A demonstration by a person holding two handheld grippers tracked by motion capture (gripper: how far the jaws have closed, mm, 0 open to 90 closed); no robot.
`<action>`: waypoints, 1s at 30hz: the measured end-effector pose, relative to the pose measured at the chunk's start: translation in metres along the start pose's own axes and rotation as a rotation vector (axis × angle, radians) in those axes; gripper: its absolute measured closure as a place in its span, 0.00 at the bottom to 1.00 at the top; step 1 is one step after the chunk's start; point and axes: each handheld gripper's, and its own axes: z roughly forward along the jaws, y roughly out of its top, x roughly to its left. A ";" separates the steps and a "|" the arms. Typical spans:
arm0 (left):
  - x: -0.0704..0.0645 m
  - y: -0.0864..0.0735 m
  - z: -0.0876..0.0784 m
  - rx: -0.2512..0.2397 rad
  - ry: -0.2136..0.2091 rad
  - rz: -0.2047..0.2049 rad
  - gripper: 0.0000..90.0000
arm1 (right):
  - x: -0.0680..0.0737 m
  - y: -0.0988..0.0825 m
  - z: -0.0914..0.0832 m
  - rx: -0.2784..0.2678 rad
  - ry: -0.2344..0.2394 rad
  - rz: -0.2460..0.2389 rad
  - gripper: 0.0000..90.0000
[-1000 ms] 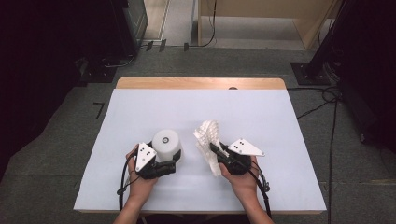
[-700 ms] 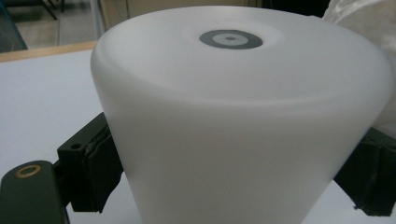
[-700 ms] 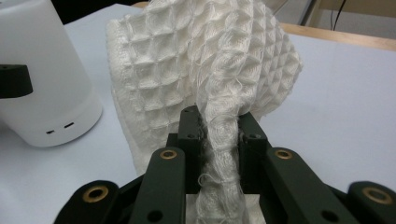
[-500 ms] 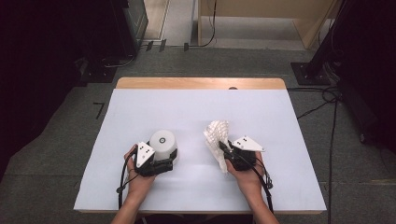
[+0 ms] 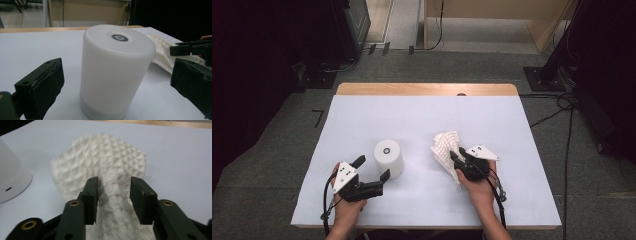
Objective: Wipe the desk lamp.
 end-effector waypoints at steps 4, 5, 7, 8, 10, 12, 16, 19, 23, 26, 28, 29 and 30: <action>0.012 -0.003 -0.018 0.011 0.032 -0.006 0.00 | -0.003 0.003 -0.006 -0.038 0.009 0.020 0.45; 0.014 -0.004 -0.022 0.012 0.040 -0.011 0.00 | -0.004 0.005 -0.008 -0.051 0.008 0.028 0.42; 0.020 -0.008 -0.028 0.015 0.054 -0.012 0.00 | -0.008 0.008 -0.012 -0.081 0.016 0.051 0.35; 0.022 -0.010 -0.030 0.019 0.063 -0.009 0.00 | -0.011 0.009 -0.014 -0.093 0.023 0.065 0.31; 0.026 -0.012 -0.033 0.019 0.074 -0.016 0.00 | -0.015 0.013 -0.020 -0.110 0.037 0.076 0.27; 0.028 -0.014 -0.035 0.020 0.088 -0.013 0.00 | -0.022 0.015 -0.026 -0.135 0.058 0.094 0.22; 0.030 -0.016 -0.037 0.016 0.103 0.009 0.00 | -0.036 0.012 -0.040 -0.129 0.028 0.079 0.14; 0.033 -0.017 -0.038 0.022 0.118 0.012 0.00 | -0.045 0.006 -0.053 -0.123 -0.020 0.035 0.09; 0.037 -0.018 -0.041 0.021 0.142 0.026 0.00 | -0.060 -0.004 -0.070 -0.117 -0.056 0.029 0.07; 0.041 -0.020 -0.044 0.022 0.163 0.043 0.00 | -0.069 -0.010 -0.081 -0.107 -0.069 0.033 0.04; 0.044 -0.020 -0.045 0.023 0.173 0.040 0.00 | -0.074 -0.013 -0.086 -0.095 -0.078 0.025 0.03; 0.047 -0.021 -0.046 0.023 0.176 0.034 0.00 | -0.076 -0.015 -0.089 -0.085 -0.084 0.022 0.03; 0.049 -0.021 -0.046 0.022 0.178 0.031 0.00 | -0.078 -0.017 -0.091 -0.076 -0.095 0.019 0.03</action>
